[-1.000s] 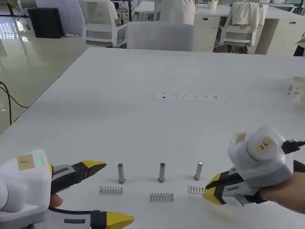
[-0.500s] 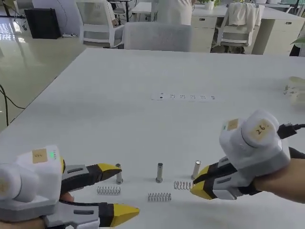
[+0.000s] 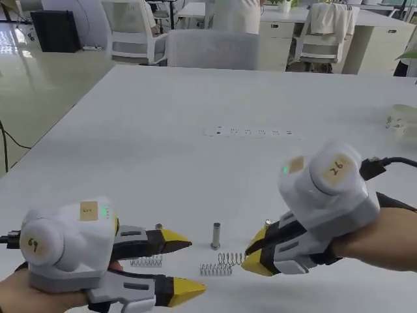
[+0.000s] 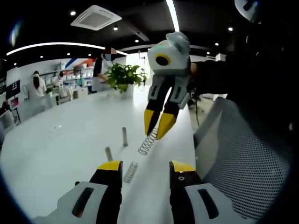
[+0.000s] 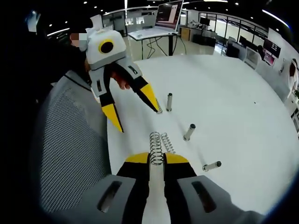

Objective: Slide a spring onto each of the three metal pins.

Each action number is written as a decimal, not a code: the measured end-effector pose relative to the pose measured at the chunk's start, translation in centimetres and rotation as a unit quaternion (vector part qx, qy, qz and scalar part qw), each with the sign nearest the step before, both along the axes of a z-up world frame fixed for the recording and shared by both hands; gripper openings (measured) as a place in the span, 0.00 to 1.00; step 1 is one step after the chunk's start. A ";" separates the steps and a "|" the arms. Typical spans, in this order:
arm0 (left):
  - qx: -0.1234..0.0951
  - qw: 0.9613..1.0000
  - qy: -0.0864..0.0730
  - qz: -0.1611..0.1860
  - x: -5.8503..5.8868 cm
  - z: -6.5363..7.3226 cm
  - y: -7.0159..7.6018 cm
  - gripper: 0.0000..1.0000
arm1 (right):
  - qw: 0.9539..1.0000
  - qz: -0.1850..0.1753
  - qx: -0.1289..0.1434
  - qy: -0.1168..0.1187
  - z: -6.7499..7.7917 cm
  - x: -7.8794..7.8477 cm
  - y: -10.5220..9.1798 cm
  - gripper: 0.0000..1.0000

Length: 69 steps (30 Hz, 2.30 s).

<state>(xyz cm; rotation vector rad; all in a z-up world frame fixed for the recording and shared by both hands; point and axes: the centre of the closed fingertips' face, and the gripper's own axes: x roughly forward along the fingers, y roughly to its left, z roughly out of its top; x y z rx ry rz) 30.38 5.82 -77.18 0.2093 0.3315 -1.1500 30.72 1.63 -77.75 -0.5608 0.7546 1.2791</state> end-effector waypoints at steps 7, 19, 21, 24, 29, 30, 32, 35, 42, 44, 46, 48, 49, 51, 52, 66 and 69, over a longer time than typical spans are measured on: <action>0.000 1.000 -0.013 -0.017 0.1 0.1 -0.7 0.28 | 1.000 0.015 0.005 0.003 0.5 -0.7 1.0 0.08; 0.012 0.998 -0.026 -0.048 -0.8 -0.3 -1.7 0.15 | 0.999 0.032 -0.003 0.020 0.2 -1.8 1.6 0.08; 0.017 0.998 -0.029 -0.054 -1.0 -0.5 -1.8 0.14 | 0.999 0.034 -0.005 0.023 0.2 -2.0 1.6 0.08; 0.027 0.997 -0.036 -0.066 -1.4 -0.8 -2.0 0.10 | 0.999 0.034 -0.009 0.031 0.1 -2.3 1.6 0.08; 0.044 0.995 -0.052 -0.076 -1.6 -1.1 -2.1 0.07 | 0.999 0.029 -0.014 0.044 -0.1 -2.6 1.7 0.08; 0.049 0.994 -0.055 -0.078 -1.6 -1.2 -2.1 0.07 | 0.999 0.028 -0.015 0.045 -0.1 -2.7 1.8 0.08; 0.055 0.993 -0.062 -0.078 -1.5 -1.3 -2.0 0.03 | 0.998 0.024 -0.015 0.049 -0.1 -2.8 1.8 0.08; 0.056 0.993 -0.063 -0.079 -1.6 -1.3 -2.0 0.03 | 0.999 0.023 -0.013 0.048 0.1 -2.8 1.9 0.08; 0.053 0.994 -0.062 -0.076 -1.6 -1.3 -2.0 0.03 | 0.999 0.024 0.006 0.030 1.0 -2.7 2.5 0.08; 0.051 0.994 -0.062 -0.075 -1.5 -1.2 -1.9 0.02 | 0.999 0.024 0.025 0.027 1.4 -2.6 2.8 0.08; 0.046 0.994 -0.061 -0.072 -1.5 -1.1 -1.9 0.02 | 0.999 0.024 0.026 0.026 1.4 -2.6 2.6 0.09; 0.042 0.995 -0.059 -0.071 -1.5 -1.0 -1.9 0.02 | 0.999 0.027 0.030 0.020 1.4 -2.6 2.6 0.10; 0.041 0.995 -0.061 -0.070 -1.5 -1.0 -2.0 0.02 | 0.999 0.029 0.034 0.022 1.4 -2.7 2.7 0.12; 0.040 0.995 -0.060 -0.069 -1.4 -1.0 -1.9 0.02 | 0.999 0.030 0.033 0.022 1.3 -2.7 2.7 0.17; 0.039 0.995 -0.060 -0.069 -1.4 -0.9 -2.0 0.02 | 0.999 0.031 0.030 0.019 1.2 -2.7 2.7 0.16; 0.010 0.996 -0.055 -0.063 -1.4 0.1 -2.3 0.02 | 0.999 0.031 0.038 0.021 0.9 -2.5 3.2 0.10; 0.002 0.997 -0.053 -0.059 -1.3 0.3 -2.3 0.02 | 0.998 0.032 0.039 0.023 1.0 -2.5 3.3 0.10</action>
